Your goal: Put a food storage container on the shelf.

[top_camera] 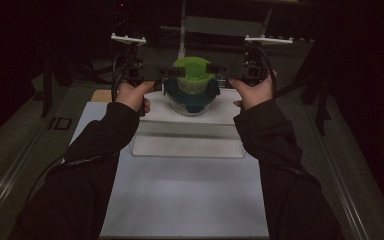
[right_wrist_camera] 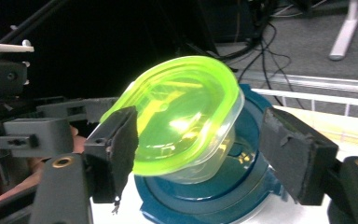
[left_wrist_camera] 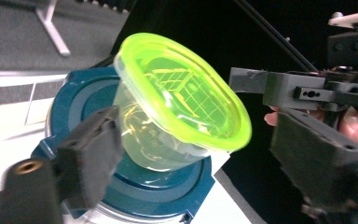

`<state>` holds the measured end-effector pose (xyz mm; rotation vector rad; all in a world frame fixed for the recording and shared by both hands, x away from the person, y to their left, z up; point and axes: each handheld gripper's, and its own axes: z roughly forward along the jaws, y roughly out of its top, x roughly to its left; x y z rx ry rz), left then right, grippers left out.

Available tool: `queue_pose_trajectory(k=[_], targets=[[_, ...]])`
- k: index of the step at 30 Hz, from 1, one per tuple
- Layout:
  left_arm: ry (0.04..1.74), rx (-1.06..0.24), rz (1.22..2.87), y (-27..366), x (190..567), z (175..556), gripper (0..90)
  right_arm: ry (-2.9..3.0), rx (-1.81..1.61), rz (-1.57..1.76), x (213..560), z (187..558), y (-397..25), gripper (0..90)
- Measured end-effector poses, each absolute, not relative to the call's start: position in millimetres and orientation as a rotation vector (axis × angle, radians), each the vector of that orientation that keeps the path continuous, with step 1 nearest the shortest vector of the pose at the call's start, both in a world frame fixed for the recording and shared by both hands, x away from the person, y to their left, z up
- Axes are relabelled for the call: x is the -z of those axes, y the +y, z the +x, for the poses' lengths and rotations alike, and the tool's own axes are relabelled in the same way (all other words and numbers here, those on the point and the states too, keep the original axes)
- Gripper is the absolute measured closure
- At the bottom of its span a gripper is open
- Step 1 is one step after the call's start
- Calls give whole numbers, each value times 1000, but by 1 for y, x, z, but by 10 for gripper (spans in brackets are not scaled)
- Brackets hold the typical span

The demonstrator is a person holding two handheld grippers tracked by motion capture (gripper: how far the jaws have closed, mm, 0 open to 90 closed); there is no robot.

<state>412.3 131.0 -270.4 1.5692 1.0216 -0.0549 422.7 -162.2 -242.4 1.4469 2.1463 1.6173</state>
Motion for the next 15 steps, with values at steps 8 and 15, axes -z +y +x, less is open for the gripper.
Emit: queue_pose_trajectory(k=[8,15], targets=[[943,-2,1591,136,270,397,64,2188,-1648,1375,249,410,-164,217],[913,-62,1605,140,278,382,62,2210,-1644,1336,262,394,-172,217]])
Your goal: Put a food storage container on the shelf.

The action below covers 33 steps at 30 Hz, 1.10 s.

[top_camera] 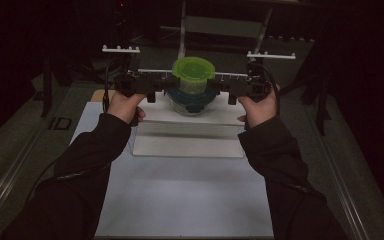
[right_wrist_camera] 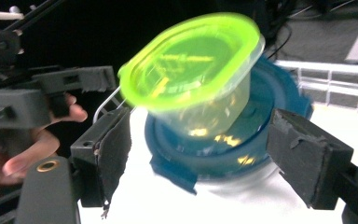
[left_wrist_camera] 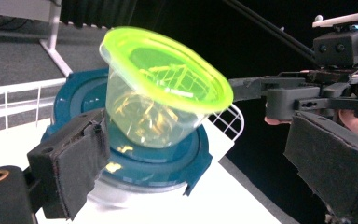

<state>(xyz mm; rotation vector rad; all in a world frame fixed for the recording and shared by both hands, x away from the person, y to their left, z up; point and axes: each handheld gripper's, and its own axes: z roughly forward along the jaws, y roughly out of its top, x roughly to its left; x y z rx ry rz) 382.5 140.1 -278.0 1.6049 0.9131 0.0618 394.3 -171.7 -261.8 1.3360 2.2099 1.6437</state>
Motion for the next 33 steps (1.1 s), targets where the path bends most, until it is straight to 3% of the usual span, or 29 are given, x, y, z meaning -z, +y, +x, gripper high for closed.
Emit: queue_pose_trajectory(k=[33], targets=[[782,-46,1772,133,375,304,62,2308,-1604,1280,379,338,-189,197]])
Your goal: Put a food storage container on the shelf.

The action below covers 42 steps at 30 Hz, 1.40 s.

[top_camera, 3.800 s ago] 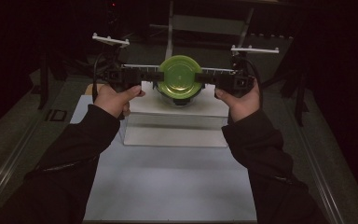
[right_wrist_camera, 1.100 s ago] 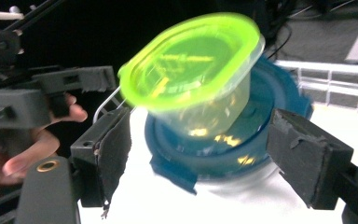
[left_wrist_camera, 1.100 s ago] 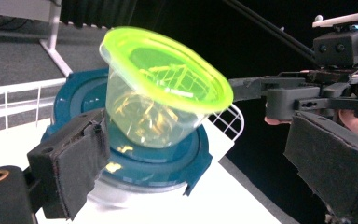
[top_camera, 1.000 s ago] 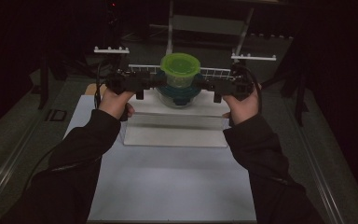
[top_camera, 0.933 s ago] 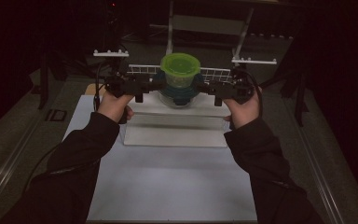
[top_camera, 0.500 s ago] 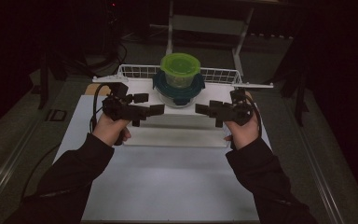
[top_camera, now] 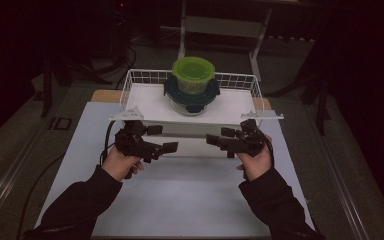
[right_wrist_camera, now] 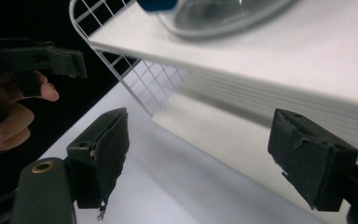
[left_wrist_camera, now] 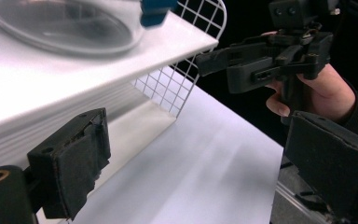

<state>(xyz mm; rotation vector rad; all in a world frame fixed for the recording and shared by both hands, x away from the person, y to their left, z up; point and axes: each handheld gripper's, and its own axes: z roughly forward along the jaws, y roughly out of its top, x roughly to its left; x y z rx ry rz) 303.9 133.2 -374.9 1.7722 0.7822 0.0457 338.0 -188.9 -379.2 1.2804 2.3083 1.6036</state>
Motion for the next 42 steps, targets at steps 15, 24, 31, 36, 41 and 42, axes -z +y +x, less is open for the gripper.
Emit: queue_pose_trajectory(k=[15,24,31,36,41,42], targets=[[767,-10,1850,127,430,283,61,2330,-1559,1296,433,321,-204,190],[740,-26,1890,126,452,273,58,2325,-1533,1323,457,308,-217,191],[740,-14,1907,124,471,266,58,2314,-1525,1327,472,299,-227,190],[746,-25,1907,124,482,262,58,2325,-1502,1321,484,292,-232,190],[741,-36,1918,120,494,260,58,2313,-1467,1301,496,291,-237,190],[737,-47,1924,119,495,260,58,2316,-1447,1293,498,291,-238,191]])
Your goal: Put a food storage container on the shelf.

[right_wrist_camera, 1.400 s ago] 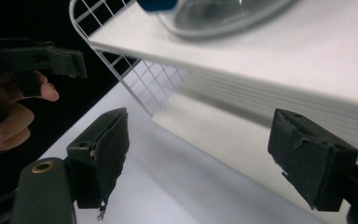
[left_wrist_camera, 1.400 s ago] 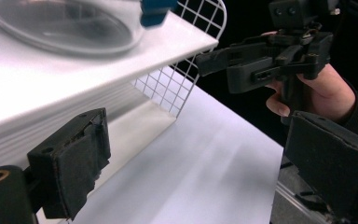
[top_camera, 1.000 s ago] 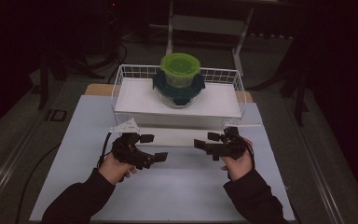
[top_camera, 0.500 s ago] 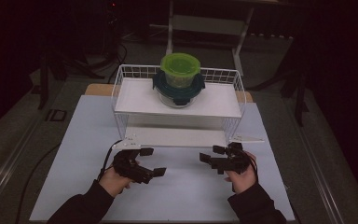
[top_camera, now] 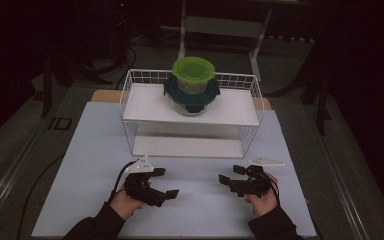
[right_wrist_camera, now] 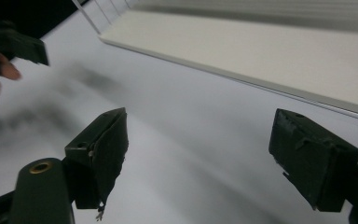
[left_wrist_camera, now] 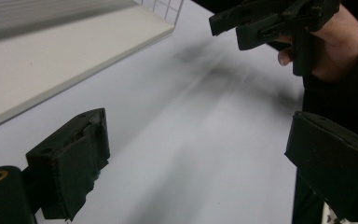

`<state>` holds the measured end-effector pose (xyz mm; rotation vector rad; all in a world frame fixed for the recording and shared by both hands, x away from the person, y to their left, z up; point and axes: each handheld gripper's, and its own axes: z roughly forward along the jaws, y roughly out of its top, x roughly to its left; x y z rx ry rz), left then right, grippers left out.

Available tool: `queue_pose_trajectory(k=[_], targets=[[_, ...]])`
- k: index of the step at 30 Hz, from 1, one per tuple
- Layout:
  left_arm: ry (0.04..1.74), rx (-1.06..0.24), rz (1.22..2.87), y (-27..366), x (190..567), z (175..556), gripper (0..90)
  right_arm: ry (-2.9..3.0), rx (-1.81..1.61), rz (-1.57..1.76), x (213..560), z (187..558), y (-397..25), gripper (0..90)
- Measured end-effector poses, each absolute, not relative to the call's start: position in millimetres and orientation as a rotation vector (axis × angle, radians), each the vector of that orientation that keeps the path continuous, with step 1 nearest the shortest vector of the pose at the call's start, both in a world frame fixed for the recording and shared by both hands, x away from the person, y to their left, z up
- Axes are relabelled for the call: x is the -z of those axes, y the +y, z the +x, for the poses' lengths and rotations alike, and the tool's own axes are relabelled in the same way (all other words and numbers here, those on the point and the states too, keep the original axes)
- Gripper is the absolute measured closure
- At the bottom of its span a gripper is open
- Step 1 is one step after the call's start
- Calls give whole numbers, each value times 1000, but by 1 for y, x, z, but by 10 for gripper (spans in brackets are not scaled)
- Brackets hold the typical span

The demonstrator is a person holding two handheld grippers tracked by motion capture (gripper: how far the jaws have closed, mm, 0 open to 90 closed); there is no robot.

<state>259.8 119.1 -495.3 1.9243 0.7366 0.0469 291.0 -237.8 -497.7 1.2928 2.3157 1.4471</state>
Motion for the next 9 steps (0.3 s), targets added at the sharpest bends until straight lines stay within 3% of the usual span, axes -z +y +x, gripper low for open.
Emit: queue_pose_trajectory(k=[9], targets=[[740,-35,1933,118,505,260,57,2293,-1433,1330,504,296,-246,191]])
